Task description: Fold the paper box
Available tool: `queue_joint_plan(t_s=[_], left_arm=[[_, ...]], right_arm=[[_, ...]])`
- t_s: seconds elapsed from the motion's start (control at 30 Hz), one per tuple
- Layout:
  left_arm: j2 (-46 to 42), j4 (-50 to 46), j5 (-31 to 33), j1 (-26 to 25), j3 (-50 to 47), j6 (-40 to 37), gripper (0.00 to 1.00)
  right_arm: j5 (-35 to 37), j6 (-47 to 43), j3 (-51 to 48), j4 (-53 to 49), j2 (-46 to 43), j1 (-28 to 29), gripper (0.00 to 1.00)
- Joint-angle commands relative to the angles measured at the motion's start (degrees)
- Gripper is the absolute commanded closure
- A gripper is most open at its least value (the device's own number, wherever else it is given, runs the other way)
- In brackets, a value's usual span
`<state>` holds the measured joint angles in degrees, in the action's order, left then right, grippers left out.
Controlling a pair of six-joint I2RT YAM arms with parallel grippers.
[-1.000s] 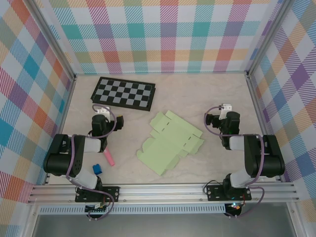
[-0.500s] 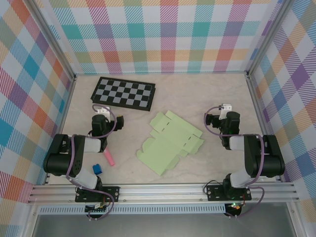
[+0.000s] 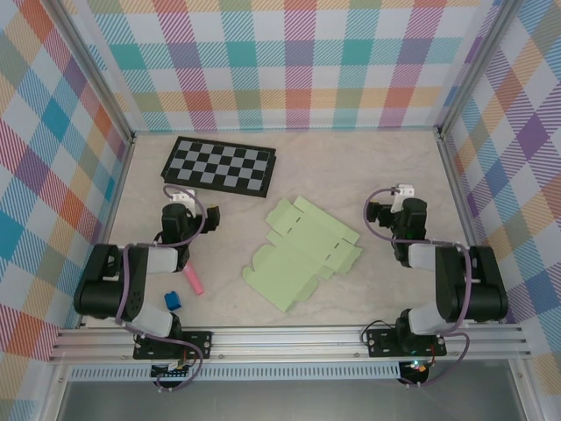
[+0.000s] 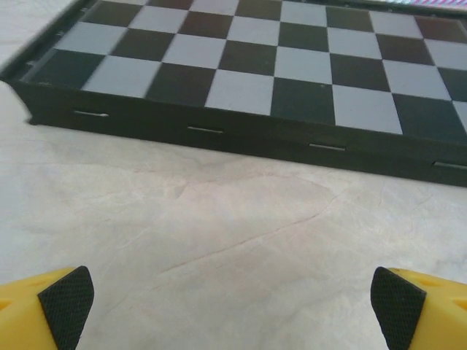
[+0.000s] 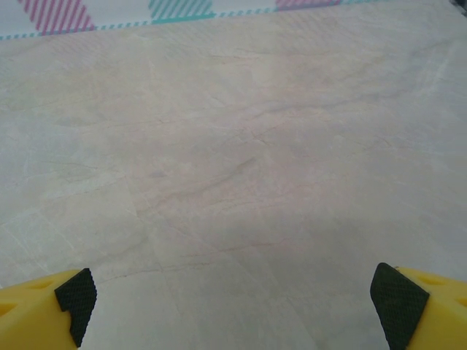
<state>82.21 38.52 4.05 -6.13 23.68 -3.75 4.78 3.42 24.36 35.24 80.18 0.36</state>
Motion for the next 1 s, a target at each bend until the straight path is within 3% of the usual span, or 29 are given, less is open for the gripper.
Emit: queue_joint_plan(t_s=[0.0, 0.07, 0.1, 0.17, 0.2, 0.27, 0.4, 0.47, 0.5, 0.53, 0.63, 0.73, 0.83, 0.97], left_arm=[[-15.1, -9.0, 11.0, -6.2, 2.2, 0.6, 0.0], [-20.0, -14.0, 12.4, -9.5, 5.0, 4.8, 0.0], [-21.0, -17.3, 11.3, -10.5, 7.1, 7.3, 0.0], [-20.6, -18.8, 6.4, -10.9, 10.1, 11.3, 0.0], [-20.1, -16.6, 3.6, -10.9, 10.5, 12.0, 0.0], [-19.3, -13.8, 3.9, -10.9, 10.5, 15.4, 0.0], [-19.3, -11.1, 7.0, -10.8, 9.3, 25.6, 0.0], [-19.7, -17.0, 15.1, -10.7, 10.5, 33.7, 0.0], [-19.4, -25.9, 20.5, -10.4, 13.2, 40.7, 0.0], [-18.4, -30.5, 21.0, -9.8, 15.2, 41.7, 0.0], [-16.3, -30.1, 13.5, -9.6, 16.8, 31.6, 0.0], [-13.8, -33.1, 8.4, -9.6, 18.8, 30.5, 0.0], [-7.3, -43.5, 2.2, -10.6, 25.8, 29.1, 0.0], [-1.4, -47.6, -7.8, -14.2, 29.7, 23.7, 0.0]], right_arm=[[16.0, 13.8, 8.3, -23.5, -11.0, -0.2, 0.0], [29.1, 38.0, 19.5, -54.3, -13.3, -0.5, 0.0], [27.7, 43.5, 23.6, -65.2, -13.5, -1.2, 0.0], [15.2, 38.8, 24.9, -66.7, -14.6, -1.5, 0.0], [9.1, 41.3, 24.2, -67.1, -15.3, -1.5, 0.0], [-4.5, 44.3, 22.4, -66.1, -15.3, -1.2, 0.0], [-14.5, 43.7, 24.6, -75.3, -11.1, 3.4, 0.01], [-20.9, 41.9, 21.7, -73.7, -12.0, 5.2, 0.11], [-23.6, 41.7, 19.6, -72.7, -12.8, 6.0, 0.13], [-26.0, 41.4, 17.5, -71.4, -13.6, 6.3, 0.16], [-29.7, 43.3, 11.0, -68.1, -14.5, 7.0, 0.2], [-29.8, 44.9, 6.7, -63.6, -13.3, 8.9, 0.21], [-30.9, 44.3, 5.3, -57.5, -10.3, 9.9, 0.24], [-31.9, 42.6, 7.2, -52.0, -6.2, 10.0, 0.47]])
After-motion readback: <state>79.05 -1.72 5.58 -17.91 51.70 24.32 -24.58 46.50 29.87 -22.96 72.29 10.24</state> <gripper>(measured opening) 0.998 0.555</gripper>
